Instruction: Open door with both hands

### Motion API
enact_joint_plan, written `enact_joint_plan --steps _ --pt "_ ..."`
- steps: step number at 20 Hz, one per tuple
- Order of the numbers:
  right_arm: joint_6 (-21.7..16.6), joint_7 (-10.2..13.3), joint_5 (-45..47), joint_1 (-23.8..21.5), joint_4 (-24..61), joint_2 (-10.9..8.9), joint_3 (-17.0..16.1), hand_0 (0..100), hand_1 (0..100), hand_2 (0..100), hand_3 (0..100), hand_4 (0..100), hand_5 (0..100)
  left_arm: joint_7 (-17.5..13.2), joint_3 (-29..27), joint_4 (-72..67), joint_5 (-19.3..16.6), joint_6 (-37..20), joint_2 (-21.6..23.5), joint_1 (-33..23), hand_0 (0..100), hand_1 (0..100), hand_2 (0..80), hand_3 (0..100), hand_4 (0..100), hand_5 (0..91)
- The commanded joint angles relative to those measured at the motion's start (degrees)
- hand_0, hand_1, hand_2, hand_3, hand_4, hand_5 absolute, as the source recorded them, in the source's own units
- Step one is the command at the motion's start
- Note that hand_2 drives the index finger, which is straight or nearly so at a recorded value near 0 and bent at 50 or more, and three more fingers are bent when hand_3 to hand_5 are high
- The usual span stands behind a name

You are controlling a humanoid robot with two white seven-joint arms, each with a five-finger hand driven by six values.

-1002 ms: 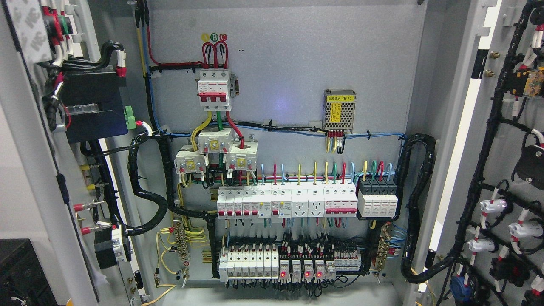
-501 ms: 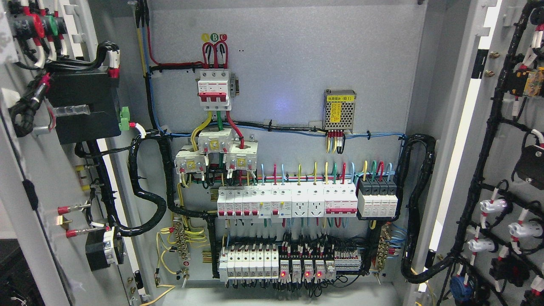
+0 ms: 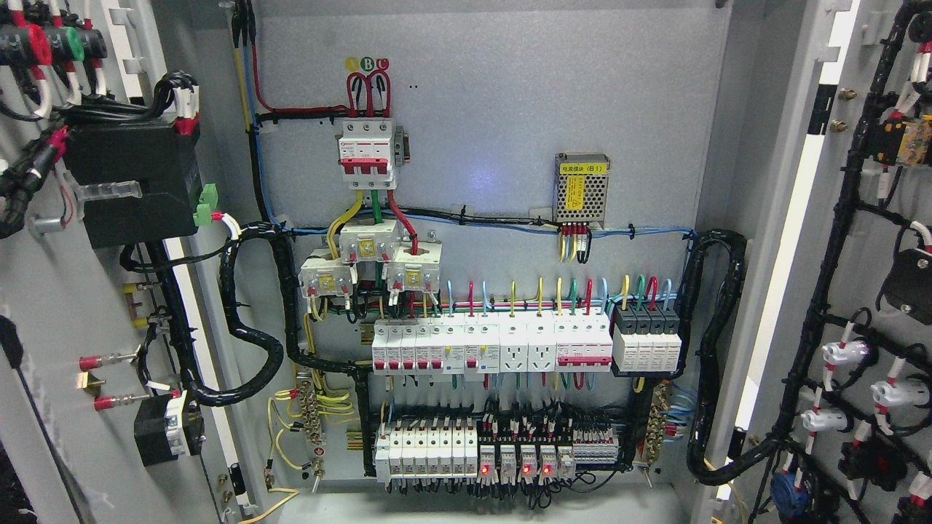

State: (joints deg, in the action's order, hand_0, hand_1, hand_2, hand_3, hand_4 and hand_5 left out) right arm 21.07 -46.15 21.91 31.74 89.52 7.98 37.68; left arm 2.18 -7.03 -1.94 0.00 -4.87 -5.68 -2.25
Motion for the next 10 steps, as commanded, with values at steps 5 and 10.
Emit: enact_joint_plan --steps 5,10 --pt "-0.1 0.0 0.0 1.7 -1.5 0.63 2.9 19 0 0 0 0 0 0.0 0.0 -0.1 -1.8 0.0 0.0 0.0 0 0 0.0 0 0 0.0" --pt "-0.1 0.0 0.0 1.8 -1.7 0.63 4.5 19 0 0 0 0 0 0.0 0.0 -0.1 -1.8 0.0 0.0 0.0 0 0 0.0 0 0 0.0"
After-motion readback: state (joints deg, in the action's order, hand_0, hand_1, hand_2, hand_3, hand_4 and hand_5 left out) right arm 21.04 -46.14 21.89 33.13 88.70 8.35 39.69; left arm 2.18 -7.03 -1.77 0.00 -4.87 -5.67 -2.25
